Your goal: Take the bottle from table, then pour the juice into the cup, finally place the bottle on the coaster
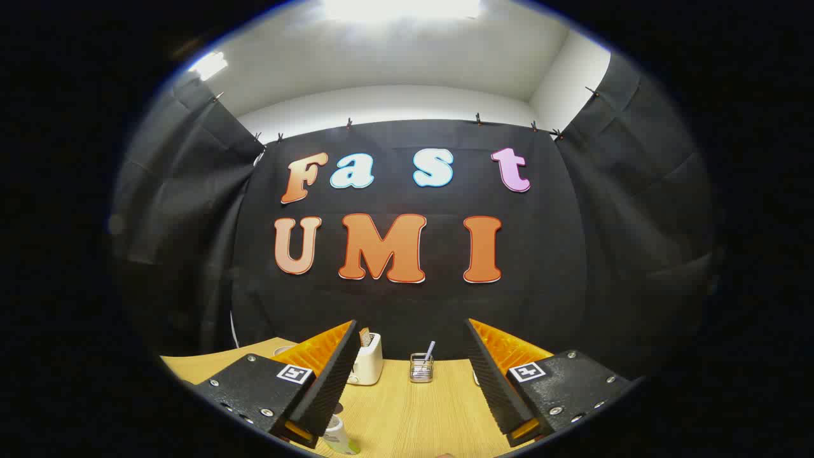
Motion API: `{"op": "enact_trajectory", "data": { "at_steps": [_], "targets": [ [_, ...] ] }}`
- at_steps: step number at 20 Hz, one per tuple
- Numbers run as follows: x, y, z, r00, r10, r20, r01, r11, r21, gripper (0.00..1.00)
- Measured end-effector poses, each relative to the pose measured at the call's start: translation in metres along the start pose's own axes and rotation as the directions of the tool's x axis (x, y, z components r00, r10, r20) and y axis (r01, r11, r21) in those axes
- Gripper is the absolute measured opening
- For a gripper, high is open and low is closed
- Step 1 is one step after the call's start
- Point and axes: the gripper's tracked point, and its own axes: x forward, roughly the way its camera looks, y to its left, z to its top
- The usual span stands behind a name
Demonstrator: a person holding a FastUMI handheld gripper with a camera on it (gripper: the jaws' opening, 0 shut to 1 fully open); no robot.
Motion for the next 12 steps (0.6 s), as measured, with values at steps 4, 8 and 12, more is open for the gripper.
{"op": "enact_trajectory", "data": {
  "at_steps": [4, 8, 12],
  "targets": [
    [-0.001, 0.0031, -0.0029, 1.0, 0.003, -0.002, -0.003, 1.0, 0.012, 0.97],
    [-0.0044, 0.0038, 0.001, 1.0, 0.005, 0.005, -0.005, 1.0, 0.005, 0.96],
    [-0.008, 0.0045, 0.006, 1.0, 0.001, 0.023, -0.001, 1.0, 0.009, 0.97]
  ]
}}
